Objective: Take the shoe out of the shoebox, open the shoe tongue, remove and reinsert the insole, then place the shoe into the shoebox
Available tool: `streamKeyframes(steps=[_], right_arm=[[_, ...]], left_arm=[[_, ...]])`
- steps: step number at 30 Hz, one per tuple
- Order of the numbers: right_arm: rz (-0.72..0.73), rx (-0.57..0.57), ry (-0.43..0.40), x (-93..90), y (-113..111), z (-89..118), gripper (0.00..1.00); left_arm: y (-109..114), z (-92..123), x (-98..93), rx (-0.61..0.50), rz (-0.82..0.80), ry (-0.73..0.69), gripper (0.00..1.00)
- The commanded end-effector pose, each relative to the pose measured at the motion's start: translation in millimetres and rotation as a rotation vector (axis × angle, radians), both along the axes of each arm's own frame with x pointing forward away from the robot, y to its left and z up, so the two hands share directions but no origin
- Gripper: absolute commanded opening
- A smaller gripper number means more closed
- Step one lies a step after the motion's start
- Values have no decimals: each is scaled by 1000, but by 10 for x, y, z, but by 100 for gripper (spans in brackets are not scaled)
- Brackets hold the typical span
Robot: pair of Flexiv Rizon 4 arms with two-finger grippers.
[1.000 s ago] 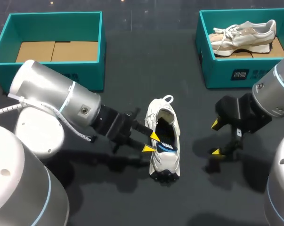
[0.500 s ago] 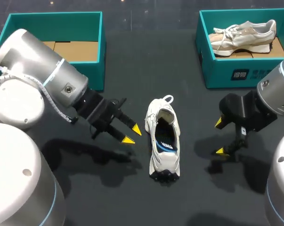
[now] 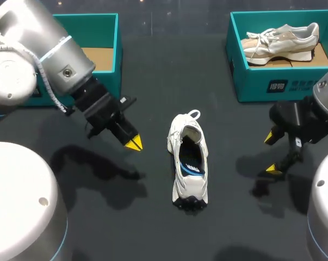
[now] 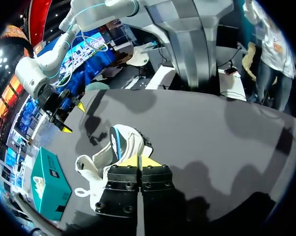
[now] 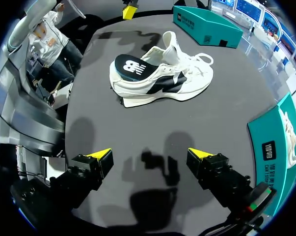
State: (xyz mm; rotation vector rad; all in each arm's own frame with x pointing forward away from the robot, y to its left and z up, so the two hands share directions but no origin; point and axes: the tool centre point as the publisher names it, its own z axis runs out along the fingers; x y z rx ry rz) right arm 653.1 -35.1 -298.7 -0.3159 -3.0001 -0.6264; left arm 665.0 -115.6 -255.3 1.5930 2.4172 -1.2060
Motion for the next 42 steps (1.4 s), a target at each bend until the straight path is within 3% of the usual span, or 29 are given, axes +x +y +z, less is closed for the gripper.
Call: streamKeyframes(steps=[1,7,18,20,28,38,42], right_arm=[[-3,-1,-6,-38,-4,0,100],[-3,-1,-6,-38,-4,0,100],[-3,-1,-6,-38,-4,0,100],[-3,-1,-6,-38,-4,0,100],[-3,-1,-6,-38,-4,0,100],[-3,-1,-6,-38,-4,0,100],[-3,-1,-6,-38,-4,0,100]], left_arm=[[-29,0,29,31,-23,9,0],[13,108,159,43,-160,-15,0],[-35,240,455,221,-501,-121,0],[-62,289,470,218,-502,-154,0],[-62,289,470,218,-502,-154,0],[-590,172,175,258,-637,-256,0],[-590,172,175,258,-637,-256,0]])
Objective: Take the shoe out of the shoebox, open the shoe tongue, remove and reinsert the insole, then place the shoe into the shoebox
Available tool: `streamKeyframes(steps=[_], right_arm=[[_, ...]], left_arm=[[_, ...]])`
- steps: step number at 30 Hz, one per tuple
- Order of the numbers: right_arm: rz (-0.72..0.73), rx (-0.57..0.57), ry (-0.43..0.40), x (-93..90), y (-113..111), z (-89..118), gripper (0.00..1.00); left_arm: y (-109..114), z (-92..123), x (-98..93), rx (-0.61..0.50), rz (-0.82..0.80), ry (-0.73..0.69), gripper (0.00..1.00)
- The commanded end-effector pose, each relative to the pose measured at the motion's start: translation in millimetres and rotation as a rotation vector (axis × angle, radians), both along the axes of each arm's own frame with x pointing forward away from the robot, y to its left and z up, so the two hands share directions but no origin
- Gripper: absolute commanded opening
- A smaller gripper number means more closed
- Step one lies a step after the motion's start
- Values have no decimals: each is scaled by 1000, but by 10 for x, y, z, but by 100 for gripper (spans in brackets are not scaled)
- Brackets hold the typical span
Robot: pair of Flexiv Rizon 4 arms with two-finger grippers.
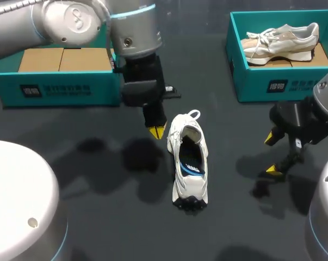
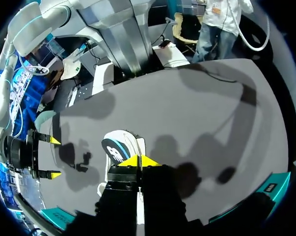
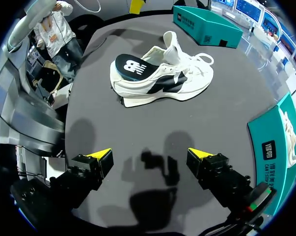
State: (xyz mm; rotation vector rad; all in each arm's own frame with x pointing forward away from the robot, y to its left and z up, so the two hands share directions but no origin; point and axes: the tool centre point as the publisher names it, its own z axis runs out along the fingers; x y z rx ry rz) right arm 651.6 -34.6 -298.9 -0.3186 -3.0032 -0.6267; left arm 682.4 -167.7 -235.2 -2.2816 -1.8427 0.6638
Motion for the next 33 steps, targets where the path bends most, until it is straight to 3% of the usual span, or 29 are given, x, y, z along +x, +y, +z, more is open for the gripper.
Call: streamKeyframes(steps=[1,5,12,14,20,25,33], right_arm=[[-1,0,-3,-22,-8,3,100],[-1,0,-3,-22,-8,3,100],[-1,0,-3,-22,-8,3,100],[-1,0,-3,-22,-8,3,100],[-1,0,-3,-22,-8,3,100],[-1,0,-3,-22,-8,3,100],[-1,0,-3,-22,-8,3,100]], left_arm=[[-69,-29,2,51,-21,-13,0],[-69,-29,2,51,-21,-13,0],[-311,-416,-118,105,-77,-7,0],[-318,-406,-198,92,-111,-37,0],[-318,-406,-198,92,-111,-37,0],[-442,-480,-178,99,-107,-42,0],[-610,-512,-373,68,-142,-66,0]])
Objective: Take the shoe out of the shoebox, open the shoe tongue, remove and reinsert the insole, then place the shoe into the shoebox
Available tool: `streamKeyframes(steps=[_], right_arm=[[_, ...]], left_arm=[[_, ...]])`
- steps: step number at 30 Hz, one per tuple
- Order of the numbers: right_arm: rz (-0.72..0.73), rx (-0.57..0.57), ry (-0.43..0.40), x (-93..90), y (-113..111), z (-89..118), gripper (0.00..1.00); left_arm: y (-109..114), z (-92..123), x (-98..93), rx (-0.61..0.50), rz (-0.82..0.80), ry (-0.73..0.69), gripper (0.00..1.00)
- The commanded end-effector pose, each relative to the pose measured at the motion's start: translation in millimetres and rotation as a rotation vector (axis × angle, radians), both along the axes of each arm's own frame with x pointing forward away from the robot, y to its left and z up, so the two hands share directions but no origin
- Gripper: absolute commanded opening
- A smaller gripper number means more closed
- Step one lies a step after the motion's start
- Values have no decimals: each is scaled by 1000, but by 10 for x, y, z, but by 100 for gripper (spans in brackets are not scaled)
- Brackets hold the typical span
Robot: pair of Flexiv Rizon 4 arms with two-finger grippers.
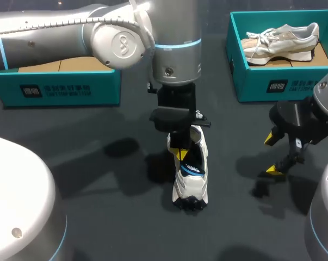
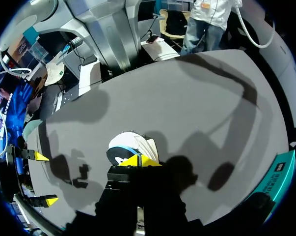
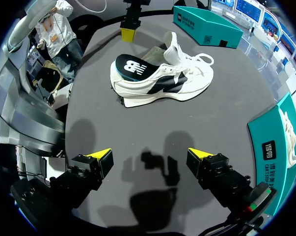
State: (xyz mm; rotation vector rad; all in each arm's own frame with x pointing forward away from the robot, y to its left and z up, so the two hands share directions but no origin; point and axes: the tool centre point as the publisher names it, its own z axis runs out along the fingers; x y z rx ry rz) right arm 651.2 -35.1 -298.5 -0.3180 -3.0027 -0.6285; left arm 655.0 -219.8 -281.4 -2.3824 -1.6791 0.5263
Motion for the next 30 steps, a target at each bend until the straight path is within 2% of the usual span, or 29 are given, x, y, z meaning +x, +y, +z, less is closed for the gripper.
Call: streamKeyframes(steps=[1,11,25,30], right_arm=[[-1,-1,-3,-19,-3,-1,100],[-1,-1,-3,-19,-3,-1,100],[-1,-1,-3,-19,-3,-1,100],[-1,-1,-3,-19,-3,-1,100]], left_arm=[[-113,-75,-110,5,-1,-22,0],[-225,-147,-196,-8,-5,-38,0],[-330,-612,-180,34,54,-50,0],[-317,-724,-98,53,96,-62,0]])
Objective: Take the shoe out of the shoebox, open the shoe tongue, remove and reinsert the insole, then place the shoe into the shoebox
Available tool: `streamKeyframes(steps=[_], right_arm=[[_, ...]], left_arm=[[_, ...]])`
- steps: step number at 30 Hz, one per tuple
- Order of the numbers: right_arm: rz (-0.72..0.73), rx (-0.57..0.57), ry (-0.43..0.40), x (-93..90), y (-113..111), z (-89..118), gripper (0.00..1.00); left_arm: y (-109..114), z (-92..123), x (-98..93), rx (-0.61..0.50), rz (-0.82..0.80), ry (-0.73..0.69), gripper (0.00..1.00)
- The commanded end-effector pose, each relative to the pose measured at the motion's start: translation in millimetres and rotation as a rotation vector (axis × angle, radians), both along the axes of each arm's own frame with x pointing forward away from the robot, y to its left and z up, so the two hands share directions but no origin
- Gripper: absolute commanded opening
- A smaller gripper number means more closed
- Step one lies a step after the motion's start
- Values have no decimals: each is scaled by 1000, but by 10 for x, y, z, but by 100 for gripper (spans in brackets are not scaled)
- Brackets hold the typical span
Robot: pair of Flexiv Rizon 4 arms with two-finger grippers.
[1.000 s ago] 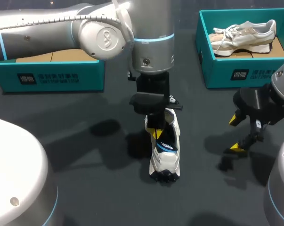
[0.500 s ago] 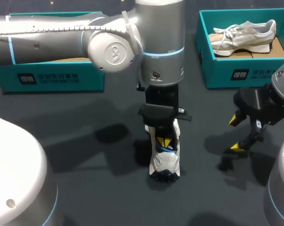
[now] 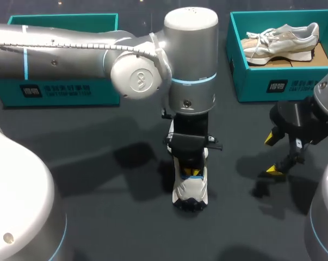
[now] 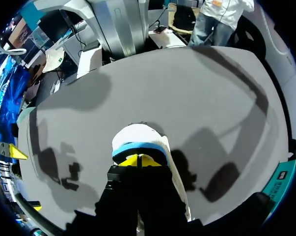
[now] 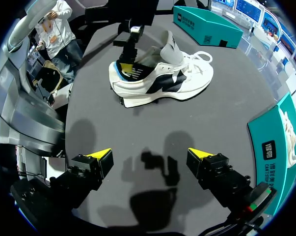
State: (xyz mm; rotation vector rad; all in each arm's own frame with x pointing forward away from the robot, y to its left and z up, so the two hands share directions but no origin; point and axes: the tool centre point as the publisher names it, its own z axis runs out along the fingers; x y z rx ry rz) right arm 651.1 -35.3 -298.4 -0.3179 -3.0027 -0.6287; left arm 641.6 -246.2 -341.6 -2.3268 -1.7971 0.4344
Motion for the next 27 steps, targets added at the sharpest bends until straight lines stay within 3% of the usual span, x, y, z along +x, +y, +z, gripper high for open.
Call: streamKeyframes(steps=[1,9,16,27], right_arm=[[-1,-2,-3,-18,-1,-2,100],[-1,-2,-3,-18,-1,-2,100],[-1,-2,-3,-18,-1,-2,100],[-1,-2,-3,-18,-1,-2,100]], left_arm=[[-46,-120,64,9,19,1,0],[59,215,214,-61,68,-12,0],[126,487,151,-127,57,4,0],[71,441,-74,-120,-2,-22,0]])
